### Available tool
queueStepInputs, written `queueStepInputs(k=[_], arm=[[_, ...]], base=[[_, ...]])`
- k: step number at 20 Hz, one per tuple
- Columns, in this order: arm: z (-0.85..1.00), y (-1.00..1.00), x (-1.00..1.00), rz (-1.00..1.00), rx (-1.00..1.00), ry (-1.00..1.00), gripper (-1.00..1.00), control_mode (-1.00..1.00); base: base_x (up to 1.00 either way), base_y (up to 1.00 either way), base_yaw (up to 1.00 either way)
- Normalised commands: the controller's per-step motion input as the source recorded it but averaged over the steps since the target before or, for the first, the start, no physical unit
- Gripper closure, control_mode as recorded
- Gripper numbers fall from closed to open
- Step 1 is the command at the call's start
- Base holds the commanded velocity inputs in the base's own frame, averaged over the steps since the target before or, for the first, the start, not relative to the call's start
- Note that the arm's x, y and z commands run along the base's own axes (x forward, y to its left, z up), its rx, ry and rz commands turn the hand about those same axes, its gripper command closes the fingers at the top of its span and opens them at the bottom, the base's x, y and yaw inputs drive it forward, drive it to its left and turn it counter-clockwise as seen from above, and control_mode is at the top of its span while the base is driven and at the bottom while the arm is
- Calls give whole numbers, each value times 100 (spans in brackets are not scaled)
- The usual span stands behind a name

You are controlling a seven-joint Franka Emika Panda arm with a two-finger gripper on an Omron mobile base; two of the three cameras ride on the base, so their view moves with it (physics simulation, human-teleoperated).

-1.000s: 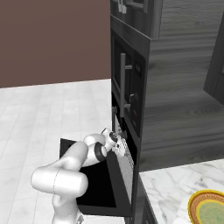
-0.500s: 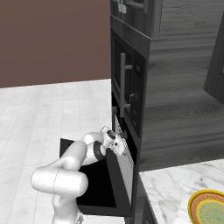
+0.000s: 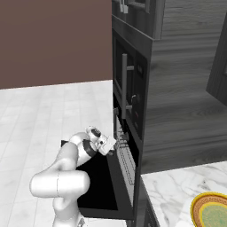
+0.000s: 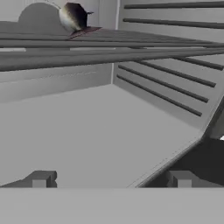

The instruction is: Place the fish on the rack of the oven, and slide the rack back inside. Close the oven door.

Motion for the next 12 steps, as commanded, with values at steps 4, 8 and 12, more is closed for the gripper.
queueStepInputs(k=[4,8,12], arm=[[-50,56,-5,29,0,31,-100,-100],[-24,77,-11,30,0,32,-100,-100],[59,57,-15,20,4,13,-100,-100]], base=[[0,0,0],[0,0,0],[0,0,0]])
